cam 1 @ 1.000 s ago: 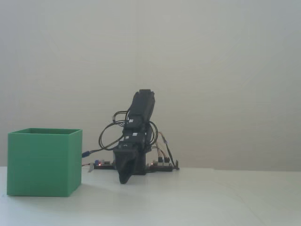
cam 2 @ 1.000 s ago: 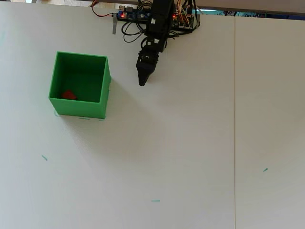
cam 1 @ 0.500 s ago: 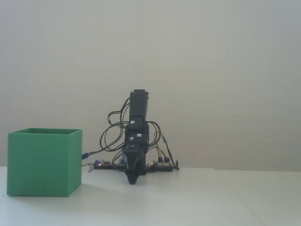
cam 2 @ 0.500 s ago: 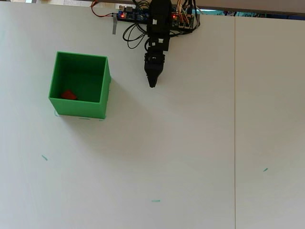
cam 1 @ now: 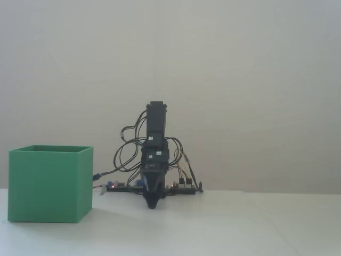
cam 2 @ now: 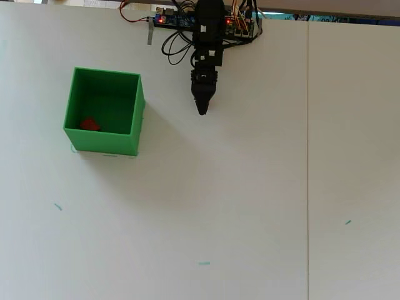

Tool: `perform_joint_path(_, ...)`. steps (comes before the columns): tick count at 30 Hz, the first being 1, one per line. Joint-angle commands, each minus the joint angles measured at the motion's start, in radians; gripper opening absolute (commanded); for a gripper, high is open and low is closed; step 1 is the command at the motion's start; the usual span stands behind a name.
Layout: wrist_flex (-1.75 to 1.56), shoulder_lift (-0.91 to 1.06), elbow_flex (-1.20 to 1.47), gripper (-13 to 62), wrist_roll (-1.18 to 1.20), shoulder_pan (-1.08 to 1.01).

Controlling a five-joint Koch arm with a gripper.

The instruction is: Grasp a red block and put it in the green bin.

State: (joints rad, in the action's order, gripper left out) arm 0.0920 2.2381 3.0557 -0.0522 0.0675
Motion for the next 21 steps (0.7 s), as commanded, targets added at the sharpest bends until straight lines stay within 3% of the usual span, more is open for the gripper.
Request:
perform_joint_path(1,0.02,0.084,0.089,33.6,-0.005,0.002)
perform_joint_path(21,0.021,0.084,0.089,33.7,-0.003,0.061)
